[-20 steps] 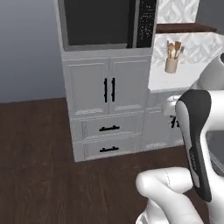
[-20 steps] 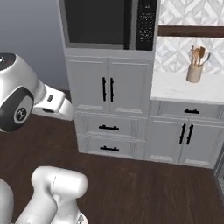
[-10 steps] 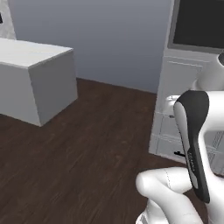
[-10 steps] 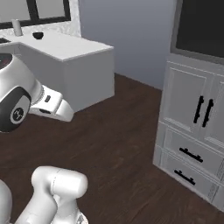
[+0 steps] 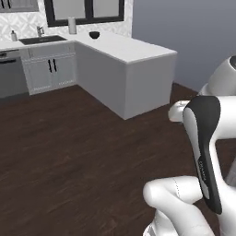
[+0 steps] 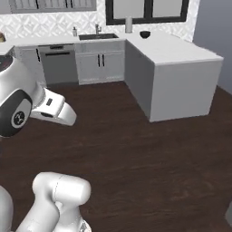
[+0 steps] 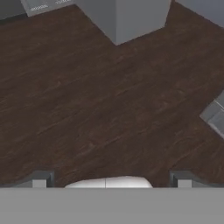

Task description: Gather all objects into one cabinet and sort the glasses and bowls to opposite sides.

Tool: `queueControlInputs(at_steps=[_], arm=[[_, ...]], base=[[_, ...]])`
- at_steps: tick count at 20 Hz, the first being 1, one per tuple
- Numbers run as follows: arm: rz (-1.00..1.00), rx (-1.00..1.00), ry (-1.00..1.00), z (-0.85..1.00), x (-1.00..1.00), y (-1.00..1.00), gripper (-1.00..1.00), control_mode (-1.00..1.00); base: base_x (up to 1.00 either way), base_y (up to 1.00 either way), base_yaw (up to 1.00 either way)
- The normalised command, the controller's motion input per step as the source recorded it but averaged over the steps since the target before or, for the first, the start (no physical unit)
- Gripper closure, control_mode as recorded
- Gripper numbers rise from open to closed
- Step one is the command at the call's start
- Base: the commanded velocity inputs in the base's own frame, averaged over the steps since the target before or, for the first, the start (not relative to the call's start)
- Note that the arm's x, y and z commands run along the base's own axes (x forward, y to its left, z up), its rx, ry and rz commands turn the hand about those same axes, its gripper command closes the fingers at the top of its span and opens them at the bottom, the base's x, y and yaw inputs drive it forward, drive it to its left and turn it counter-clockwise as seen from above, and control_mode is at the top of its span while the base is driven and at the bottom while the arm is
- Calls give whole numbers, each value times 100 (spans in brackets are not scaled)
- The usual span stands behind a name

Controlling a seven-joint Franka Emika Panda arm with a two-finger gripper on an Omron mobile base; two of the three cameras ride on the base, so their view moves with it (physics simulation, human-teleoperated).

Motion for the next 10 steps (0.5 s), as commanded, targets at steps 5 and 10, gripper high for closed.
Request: queueControlInputs(at_steps=[5,10], arm=[[0,0,0,0,0,0,-100,100],[0,0,0,0,0,0,-100,100]], base=[[39,-39,62],[45,-42,45]])
